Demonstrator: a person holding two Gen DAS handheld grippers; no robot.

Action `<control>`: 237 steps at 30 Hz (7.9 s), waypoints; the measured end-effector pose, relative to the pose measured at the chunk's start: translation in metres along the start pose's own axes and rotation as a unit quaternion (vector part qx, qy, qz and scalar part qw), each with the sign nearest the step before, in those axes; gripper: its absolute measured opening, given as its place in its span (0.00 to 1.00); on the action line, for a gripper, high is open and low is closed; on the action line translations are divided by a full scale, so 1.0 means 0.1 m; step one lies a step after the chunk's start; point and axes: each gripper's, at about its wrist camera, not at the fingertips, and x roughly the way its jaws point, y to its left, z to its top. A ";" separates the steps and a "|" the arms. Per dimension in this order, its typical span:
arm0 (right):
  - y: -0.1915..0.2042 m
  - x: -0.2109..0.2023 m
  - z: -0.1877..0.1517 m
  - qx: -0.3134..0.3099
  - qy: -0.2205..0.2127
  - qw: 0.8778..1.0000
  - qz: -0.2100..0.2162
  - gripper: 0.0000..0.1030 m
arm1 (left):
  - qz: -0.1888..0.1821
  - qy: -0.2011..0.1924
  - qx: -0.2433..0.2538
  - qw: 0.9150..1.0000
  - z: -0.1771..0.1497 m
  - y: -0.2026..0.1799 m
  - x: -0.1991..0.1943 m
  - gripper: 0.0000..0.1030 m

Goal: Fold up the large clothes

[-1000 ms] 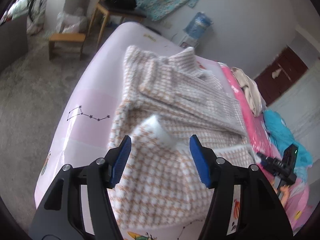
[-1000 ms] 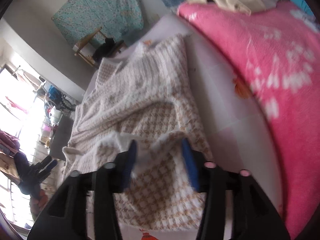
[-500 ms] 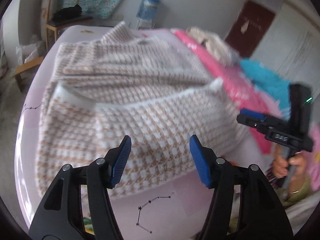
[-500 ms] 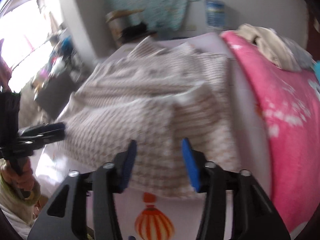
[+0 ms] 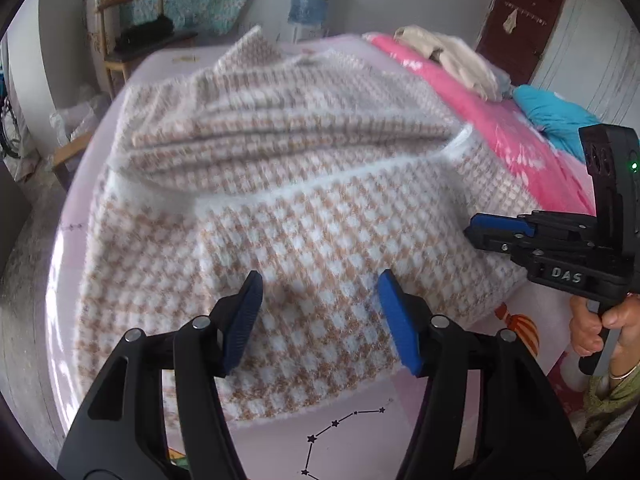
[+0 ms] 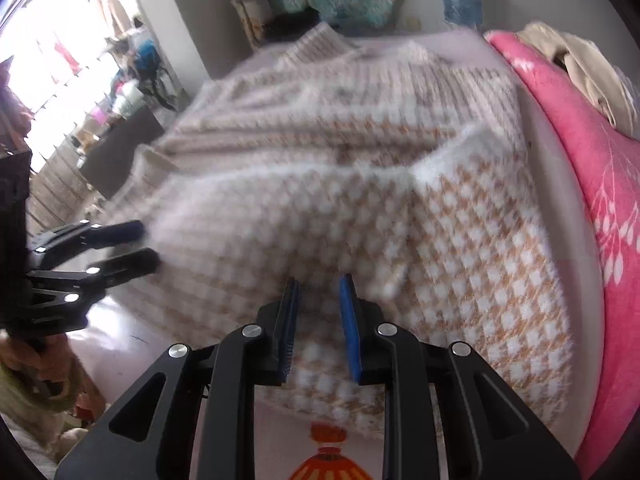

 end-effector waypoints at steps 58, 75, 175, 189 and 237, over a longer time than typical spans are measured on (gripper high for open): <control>-0.73 -0.43 -0.87 0.207 0.019 0.978 0.020 0.53 | -0.159 -0.050 -0.378 0.911 -0.91 1.05 -0.28 0.75; -0.93 -0.38 -0.87 0.244 -0.005 0.968 0.058 0.60 | -0.115 -0.097 -0.447 0.882 -0.91 1.09 -0.31 0.73; -0.83 -0.45 -0.03 0.115 -0.007 0.993 0.002 0.35 | 0.017 -0.074 -0.176 0.981 -0.29 0.99 -0.74 0.57; -0.41 0.12 0.01 0.062 0.052 0.997 0.019 0.10 | 0.106 0.021 -0.104 0.989 -0.28 0.51 -0.25 0.17; -0.90 0.11 0.35 0.032 0.017 0.993 -0.115 0.32 | 0.131 0.010 -0.131 0.983 0.07 1.36 -0.21 0.25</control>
